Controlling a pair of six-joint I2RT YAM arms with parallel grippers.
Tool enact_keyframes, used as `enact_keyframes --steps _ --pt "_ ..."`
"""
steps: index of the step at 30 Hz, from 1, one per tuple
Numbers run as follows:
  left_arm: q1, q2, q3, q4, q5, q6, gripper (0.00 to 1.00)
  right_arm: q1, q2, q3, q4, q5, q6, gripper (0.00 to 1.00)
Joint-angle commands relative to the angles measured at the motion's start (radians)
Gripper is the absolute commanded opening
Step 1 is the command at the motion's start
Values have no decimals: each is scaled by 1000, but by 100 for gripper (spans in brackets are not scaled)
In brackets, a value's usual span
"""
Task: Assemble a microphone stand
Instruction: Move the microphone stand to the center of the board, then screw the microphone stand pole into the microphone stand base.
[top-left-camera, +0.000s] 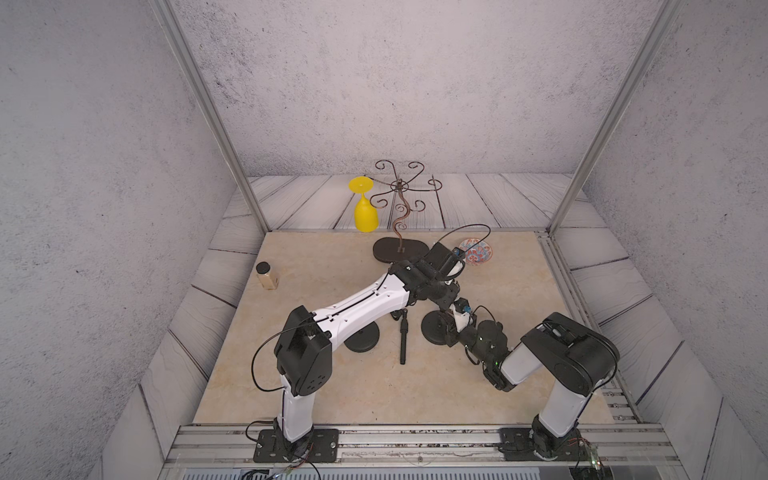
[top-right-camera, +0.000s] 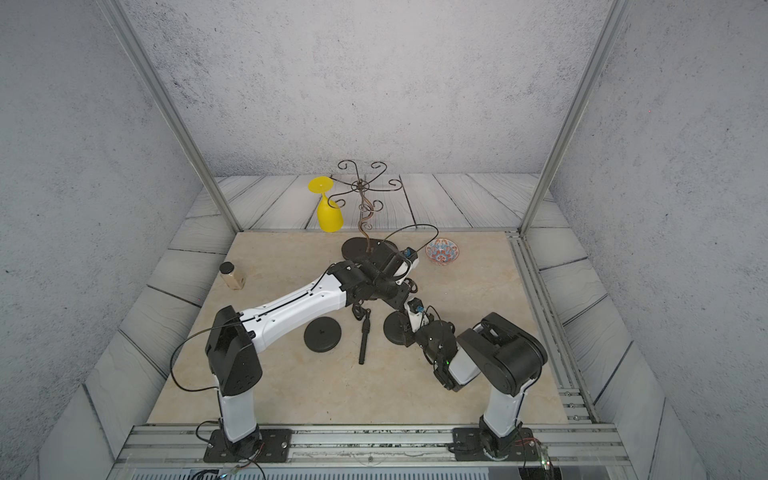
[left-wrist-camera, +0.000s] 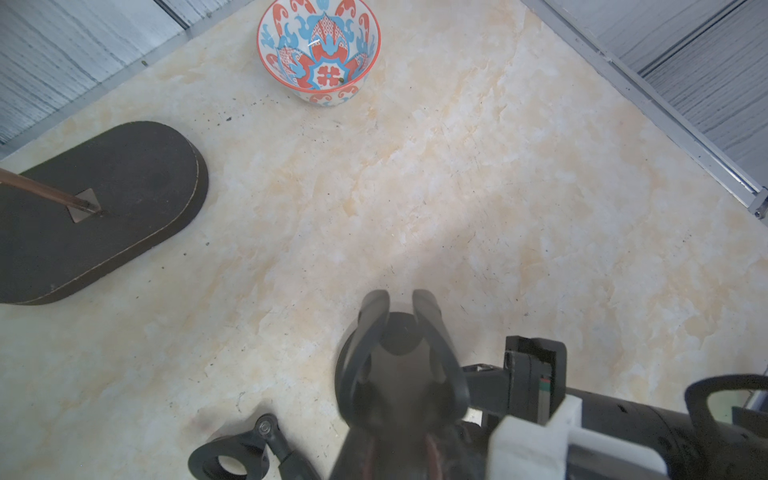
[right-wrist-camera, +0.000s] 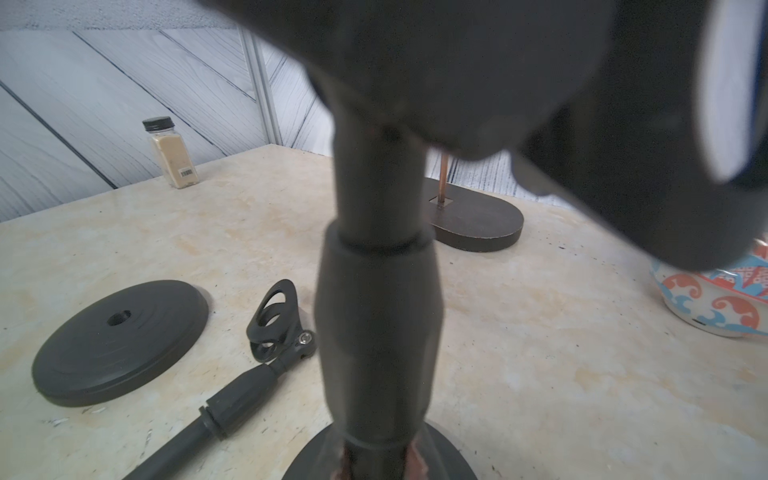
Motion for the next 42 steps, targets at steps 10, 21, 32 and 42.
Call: enact_keyframes --steps 10,21,32,42 --pt "5 35 -69 -99 -48 -39 15 236 44 58 7 594 27 5" --pt "10 35 -65 -104 -59 -21 15 -11 -107 -71 5 -212 -46 56" --pt "11 28 -63 -113 -54 -6 15 -168 49 27 7 -486 -14 33" --pt "10 31 -62 -110 -55 -7 15 -99 43 -4 8 -143 -25 0"
